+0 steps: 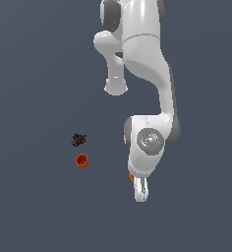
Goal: Pick up a designated object from a clutter of objects.
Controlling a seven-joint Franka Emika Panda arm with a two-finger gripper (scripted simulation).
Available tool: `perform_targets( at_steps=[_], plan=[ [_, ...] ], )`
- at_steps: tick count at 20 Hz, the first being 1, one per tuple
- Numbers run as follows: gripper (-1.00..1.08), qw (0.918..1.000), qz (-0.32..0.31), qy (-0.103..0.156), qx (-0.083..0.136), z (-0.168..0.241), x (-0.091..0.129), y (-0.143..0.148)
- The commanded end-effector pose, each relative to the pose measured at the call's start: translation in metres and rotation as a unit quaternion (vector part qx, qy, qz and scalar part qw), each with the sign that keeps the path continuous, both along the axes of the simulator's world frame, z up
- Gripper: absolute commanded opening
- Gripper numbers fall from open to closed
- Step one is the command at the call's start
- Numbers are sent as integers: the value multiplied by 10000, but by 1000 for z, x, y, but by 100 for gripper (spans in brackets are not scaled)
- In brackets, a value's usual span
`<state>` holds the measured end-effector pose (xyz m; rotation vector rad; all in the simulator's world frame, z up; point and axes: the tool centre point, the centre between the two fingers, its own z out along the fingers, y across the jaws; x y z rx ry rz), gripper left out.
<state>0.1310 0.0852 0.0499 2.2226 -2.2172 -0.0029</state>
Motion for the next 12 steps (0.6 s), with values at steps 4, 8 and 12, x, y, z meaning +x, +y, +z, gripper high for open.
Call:
perform_targets(
  at_steps=[4, 8, 12],
  plan=[
    [-100, 10000, -3, -10, 3, 23, -15, -17],
    [-100, 10000, -3, -10, 6, 46, -32, -35],
    [-100, 10000, -4, -10, 9, 73, -52, -55]
  ],
)
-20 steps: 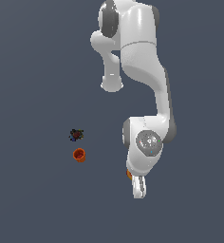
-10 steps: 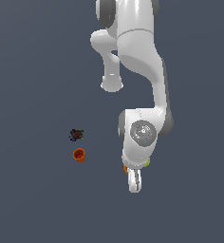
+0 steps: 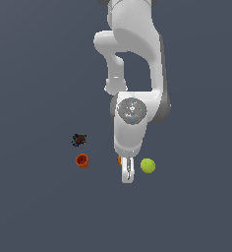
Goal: Pick up a designated object from a clutter of objects.
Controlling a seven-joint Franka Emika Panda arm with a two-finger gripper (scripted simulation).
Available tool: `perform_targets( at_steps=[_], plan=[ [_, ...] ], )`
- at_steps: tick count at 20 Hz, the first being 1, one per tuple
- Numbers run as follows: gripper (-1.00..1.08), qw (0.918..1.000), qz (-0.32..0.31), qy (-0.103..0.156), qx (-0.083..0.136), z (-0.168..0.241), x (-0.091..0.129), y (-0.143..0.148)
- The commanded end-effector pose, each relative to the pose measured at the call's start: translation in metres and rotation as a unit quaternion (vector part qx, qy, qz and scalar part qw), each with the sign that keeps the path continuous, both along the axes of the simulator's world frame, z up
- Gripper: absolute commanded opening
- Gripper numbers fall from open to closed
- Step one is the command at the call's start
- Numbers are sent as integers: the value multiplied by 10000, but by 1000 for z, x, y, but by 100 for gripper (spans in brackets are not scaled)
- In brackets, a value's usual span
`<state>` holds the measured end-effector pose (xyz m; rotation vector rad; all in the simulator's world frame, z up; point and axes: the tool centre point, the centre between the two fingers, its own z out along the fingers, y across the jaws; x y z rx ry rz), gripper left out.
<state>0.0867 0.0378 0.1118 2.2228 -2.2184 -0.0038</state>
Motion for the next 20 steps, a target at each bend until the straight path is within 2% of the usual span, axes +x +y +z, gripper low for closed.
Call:
perform_targets(
  at_steps=[1, 20],
  plan=[
    [-100, 10000, -2, -9, 7, 18, -12, -13],
    [-100, 10000, -3, -9, 18, 162, -113, -123]
  ],
)
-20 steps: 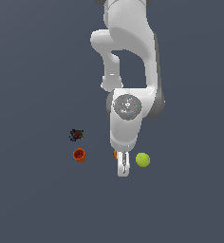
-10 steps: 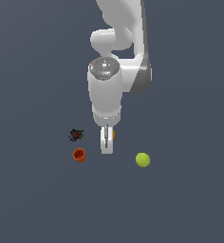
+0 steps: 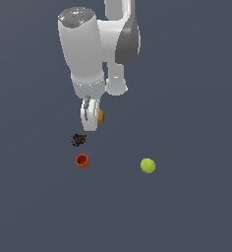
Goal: Pick up a designated object from a clutter of objects.
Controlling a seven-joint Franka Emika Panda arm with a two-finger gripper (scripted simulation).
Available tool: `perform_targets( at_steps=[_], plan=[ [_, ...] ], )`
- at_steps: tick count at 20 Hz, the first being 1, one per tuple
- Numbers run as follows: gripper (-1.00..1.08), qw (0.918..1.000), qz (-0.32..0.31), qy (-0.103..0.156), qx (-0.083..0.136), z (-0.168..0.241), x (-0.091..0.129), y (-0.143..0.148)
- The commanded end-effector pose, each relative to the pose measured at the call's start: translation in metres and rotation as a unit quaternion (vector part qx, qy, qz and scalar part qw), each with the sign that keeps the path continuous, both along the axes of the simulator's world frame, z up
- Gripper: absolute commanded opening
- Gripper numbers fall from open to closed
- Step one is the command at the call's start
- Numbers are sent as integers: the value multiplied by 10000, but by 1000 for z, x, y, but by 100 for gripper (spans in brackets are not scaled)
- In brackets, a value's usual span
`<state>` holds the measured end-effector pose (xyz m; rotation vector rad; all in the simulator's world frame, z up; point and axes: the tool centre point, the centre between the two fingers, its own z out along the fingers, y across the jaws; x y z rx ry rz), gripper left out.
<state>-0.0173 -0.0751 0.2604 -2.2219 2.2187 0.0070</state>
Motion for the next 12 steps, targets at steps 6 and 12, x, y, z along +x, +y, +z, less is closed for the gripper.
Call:
perform_targets(
  at_steps=[6, 12],
  plan=[
    [-100, 10000, -3, -7, -2, 62, -41, -47],
    [-100, 10000, -4, -8, -9, 101, -65, -76]
  ],
)
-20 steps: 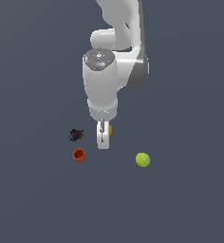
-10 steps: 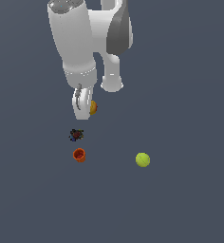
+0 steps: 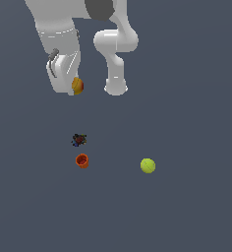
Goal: Pick up a designated object from a clutter of objects.
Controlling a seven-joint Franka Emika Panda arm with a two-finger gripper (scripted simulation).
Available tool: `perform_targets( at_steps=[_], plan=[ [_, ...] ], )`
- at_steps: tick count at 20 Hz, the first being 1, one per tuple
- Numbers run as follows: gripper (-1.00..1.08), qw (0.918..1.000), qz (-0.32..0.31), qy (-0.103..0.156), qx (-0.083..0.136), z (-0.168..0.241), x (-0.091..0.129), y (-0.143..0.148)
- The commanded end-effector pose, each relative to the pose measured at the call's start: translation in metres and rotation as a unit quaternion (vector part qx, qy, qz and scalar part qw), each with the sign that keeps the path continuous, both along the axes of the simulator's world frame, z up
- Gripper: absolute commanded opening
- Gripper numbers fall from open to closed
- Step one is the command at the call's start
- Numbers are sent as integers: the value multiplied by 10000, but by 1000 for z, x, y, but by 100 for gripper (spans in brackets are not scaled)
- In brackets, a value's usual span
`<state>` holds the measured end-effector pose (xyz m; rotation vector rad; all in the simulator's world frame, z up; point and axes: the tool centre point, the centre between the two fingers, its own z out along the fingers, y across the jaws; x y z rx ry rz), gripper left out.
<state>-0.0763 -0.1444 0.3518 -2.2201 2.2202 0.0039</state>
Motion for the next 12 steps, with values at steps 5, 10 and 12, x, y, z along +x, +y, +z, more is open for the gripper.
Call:
perform_targets(
  at_steps=[5, 10, 12],
  plan=[
    [-100, 10000, 4, -1, -8, 31, -19, -23],
    [-100, 10000, 7, -2, -13, 41, -23, -30],
    [-100, 10000, 7, -2, -13, 42, -23, -31]
  ],
)
